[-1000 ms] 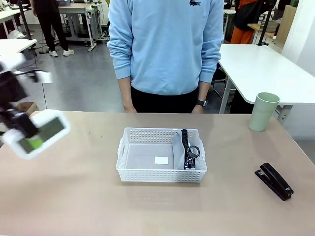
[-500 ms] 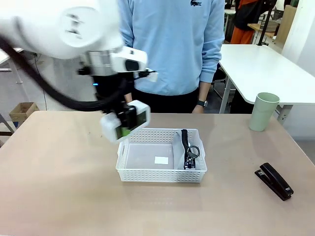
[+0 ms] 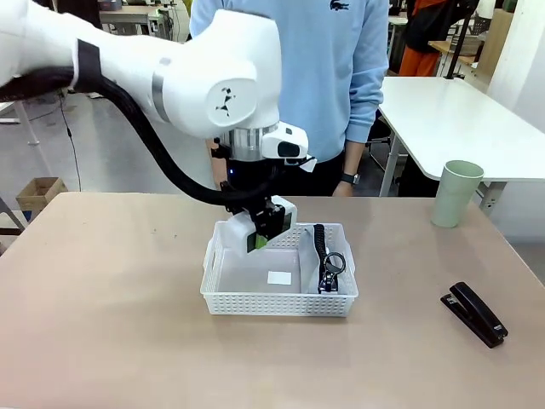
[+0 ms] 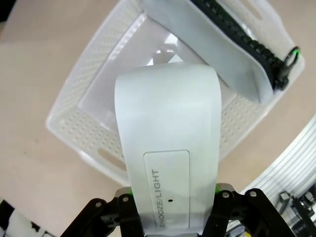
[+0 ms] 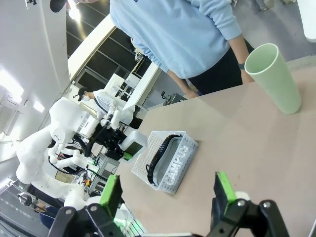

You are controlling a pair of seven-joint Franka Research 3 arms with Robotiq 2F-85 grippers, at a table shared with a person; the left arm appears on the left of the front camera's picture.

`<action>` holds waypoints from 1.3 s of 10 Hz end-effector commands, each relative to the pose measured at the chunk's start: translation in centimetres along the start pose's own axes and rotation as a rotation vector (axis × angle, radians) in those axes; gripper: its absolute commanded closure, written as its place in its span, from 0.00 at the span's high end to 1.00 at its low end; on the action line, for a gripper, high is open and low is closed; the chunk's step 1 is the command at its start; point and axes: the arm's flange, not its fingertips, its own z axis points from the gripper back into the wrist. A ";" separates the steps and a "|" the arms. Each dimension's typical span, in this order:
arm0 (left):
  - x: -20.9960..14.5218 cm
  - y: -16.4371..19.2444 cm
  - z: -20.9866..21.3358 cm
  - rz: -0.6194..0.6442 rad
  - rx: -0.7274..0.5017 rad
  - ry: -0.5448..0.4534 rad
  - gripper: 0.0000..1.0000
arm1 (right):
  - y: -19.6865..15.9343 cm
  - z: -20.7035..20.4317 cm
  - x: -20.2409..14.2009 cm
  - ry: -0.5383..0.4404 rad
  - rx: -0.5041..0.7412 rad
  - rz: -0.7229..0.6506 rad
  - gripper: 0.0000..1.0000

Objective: Efficiently arrange items inside the basket to fit them all.
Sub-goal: Pick up the Digital clock and place it inside the Organizing basket.

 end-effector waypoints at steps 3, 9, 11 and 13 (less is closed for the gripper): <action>-0.1 0.6 -5.8 -0.122 -0.001 -0.072 0.51 | 0.0 -0.1 0.2 -0.025 0.013 0.025 1.00; 0.3 1.6 -9.9 -0.101 -0.021 -0.017 0.51 | 0.0 -0.1 0.2 -0.025 0.013 0.025 1.00; 0.2 1.7 -10.2 -0.099 -0.028 -0.004 0.51 | 0.0 -0.1 0.2 -0.025 0.013 0.025 1.00; 0.3 1.7 -10.3 -0.095 -0.040 0.003 0.51 | 0.0 -0.1 0.2 -0.025 0.013 0.025 1.00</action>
